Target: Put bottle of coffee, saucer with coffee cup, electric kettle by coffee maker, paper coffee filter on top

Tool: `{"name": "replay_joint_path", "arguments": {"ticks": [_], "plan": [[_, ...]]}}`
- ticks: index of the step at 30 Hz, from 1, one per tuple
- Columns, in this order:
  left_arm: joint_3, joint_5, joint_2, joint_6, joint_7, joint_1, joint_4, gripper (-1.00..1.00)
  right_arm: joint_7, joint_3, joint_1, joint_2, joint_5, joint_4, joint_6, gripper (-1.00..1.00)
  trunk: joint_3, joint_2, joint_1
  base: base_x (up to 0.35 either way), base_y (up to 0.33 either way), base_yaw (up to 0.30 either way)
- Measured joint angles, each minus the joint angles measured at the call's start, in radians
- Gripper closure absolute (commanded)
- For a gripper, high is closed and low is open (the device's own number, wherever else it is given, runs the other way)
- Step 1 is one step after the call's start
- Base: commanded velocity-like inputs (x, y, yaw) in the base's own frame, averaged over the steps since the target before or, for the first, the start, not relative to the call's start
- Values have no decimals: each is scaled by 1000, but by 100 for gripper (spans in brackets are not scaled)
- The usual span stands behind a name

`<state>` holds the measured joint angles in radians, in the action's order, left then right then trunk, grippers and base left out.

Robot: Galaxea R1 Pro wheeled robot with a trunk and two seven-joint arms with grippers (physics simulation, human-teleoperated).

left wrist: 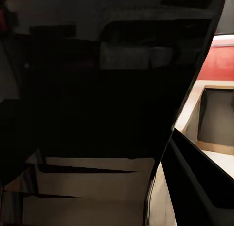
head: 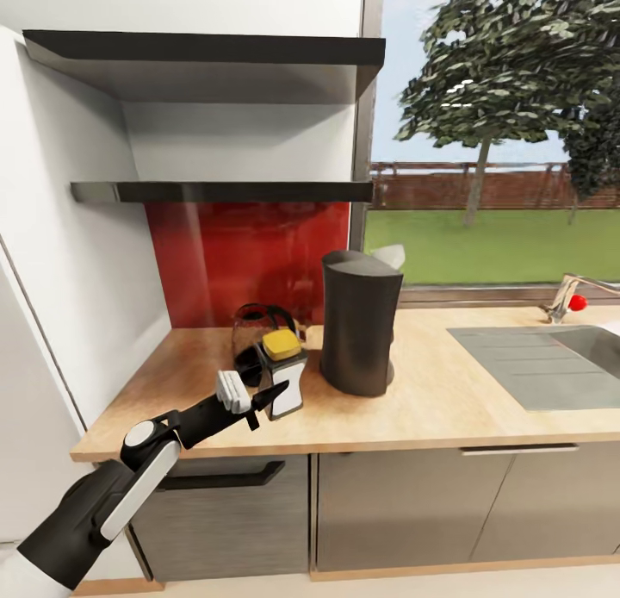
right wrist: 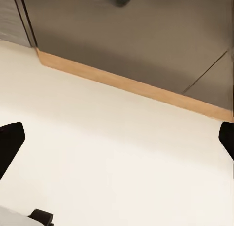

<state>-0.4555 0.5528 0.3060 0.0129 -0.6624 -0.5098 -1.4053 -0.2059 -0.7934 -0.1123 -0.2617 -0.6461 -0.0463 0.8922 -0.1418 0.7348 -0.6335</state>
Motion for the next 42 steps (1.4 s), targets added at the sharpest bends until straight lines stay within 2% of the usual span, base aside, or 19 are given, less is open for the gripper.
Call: {"name": "replay_joint_path", "arguments": {"ticks": [4, 14, 21, 24, 27, 28, 29, 32, 33, 36, 38, 42], "plan": [[0, 1, 0, -1, 1, 0, 9, 100, 1, 0, 0, 1, -14, 0, 1, -100, 0, 0, 0, 40, -89, 0], [-1, 2, -2, -1, 2, 0, 13, 100, 0, -4, 0, 5, -15, 0, 4, -100, 0, 0, 0, 3, -62, 0], [-2, 2, -3, -1, 2, 0, 14, 100, -38, -16, -1, 13, -8, 30, -5, -100, 0, 0, 0, 0, -10, 0], [-2, 2, -3, -1, 2, 0, 14, 100, -92, -18, -11, 14, -6, 106, -78, -100, 0, 0, 0, 0, -1, 0], [-2, 2, -3, -1, 2, 0, 13, 100, -165, -18, -16, 10, -4, 209, -250, -100, 0, 0, 0, 0, 0, 0], [-2, 2, -3, -1, 2, 0, 13, 100, -184, -15, -17, 8, -5, 235, -284, -100, 0, 0, 0, 0, 0, 0], [-2, 2, -3, -1, 2, 0, 14, 100, -218, -14, -17, 2, -5, 287, -336, -100, 0, 0, 0, 0, 0, 0], [-2, 2, -3, -1, 2, -1, 13, 100, -271, -8, -16, -28, -6, 396, -401, -100, 0, 0, 0, 4, -4, 0], [-2, 2, -3, -1, 2, 0, 14, 100, -288, -6, -12, -55, -8, 439, -421, -100, 0, 0, 0, 35, -34, 0], [-2, 2, -3, 0, 2, 0, 13, 100, -299, -5, -7, -84, -9, 450, -433, -100, 0, 0, 0, 118, -104, 0], [-2, 2, -3, 0, 2, 0, 14, 100, -302, -4, -5, -95, -11, 424, -435, -100, 0, 0, 0, 146, -122, 0], [-2, 2, -3, 0, 2, 0, 14, 100, -304, -1, -4, -103, -14, 393, -436, -100, 0, 0, 0, 69, -62, 0]]}}
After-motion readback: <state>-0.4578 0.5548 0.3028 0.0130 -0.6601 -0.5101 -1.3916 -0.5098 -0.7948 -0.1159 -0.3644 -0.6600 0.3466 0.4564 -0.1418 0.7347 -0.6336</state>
